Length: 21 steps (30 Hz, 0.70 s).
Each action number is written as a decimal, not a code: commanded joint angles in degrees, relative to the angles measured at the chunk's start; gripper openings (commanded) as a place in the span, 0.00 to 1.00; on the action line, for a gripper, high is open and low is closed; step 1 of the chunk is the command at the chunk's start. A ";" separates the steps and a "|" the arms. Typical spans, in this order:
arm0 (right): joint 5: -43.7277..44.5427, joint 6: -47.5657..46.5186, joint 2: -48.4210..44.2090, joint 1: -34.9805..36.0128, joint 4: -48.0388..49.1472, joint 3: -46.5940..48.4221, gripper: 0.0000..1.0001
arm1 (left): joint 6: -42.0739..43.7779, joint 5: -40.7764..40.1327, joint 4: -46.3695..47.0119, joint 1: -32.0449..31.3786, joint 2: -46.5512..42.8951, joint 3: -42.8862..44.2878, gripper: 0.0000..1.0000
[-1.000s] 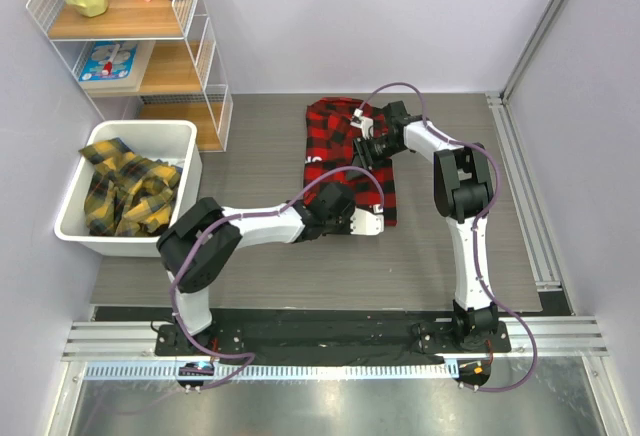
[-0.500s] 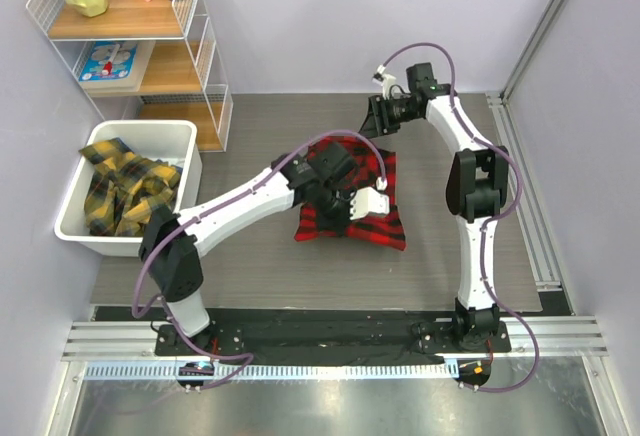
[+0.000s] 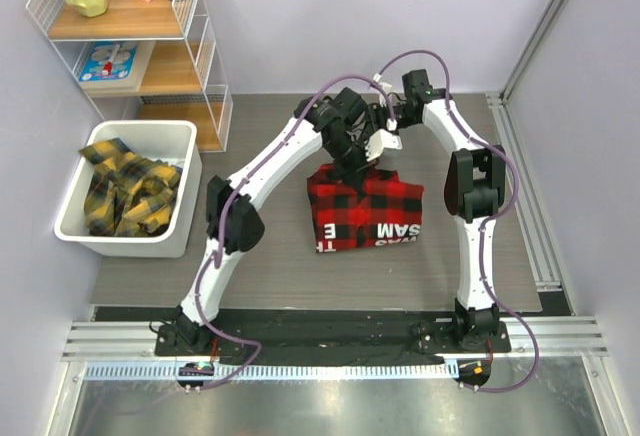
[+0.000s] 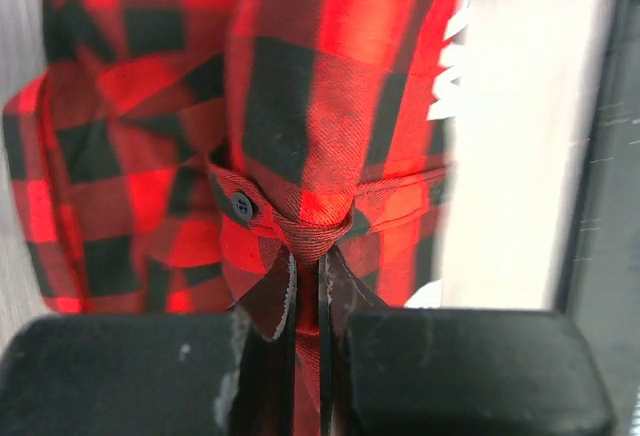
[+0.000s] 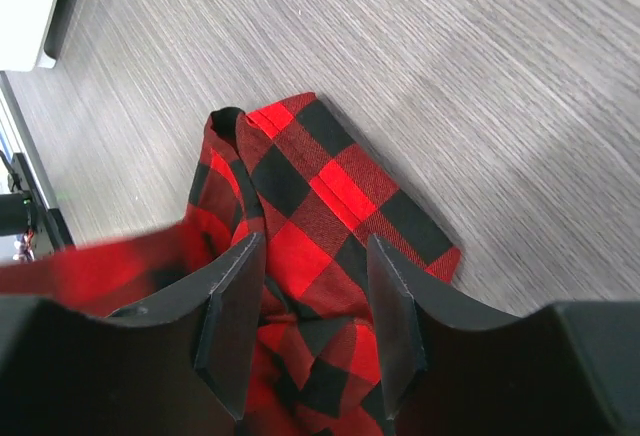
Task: Fold and stack the long sleeve shirts
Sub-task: Fold the shirt
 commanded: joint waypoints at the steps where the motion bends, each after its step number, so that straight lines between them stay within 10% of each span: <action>1: 0.54 -1.38 0.08 0.13 0.47 -0.74 0.50 | 7.00 -2.98 -12.16 4.37 4.84 2.48 0.04; 13: 0.28 -4.37 2.63 0.13 -0.93 -1.17 0.45 | -3.26 -1.93 9.55 10.97 -1.81 -7.94 0.78; 21: -0.60 -3.15 -3.51 -3.55 -1.11 -7.77 0.47 | -8.37 2.11 20.72 12.91 -11.84 -28.63 0.82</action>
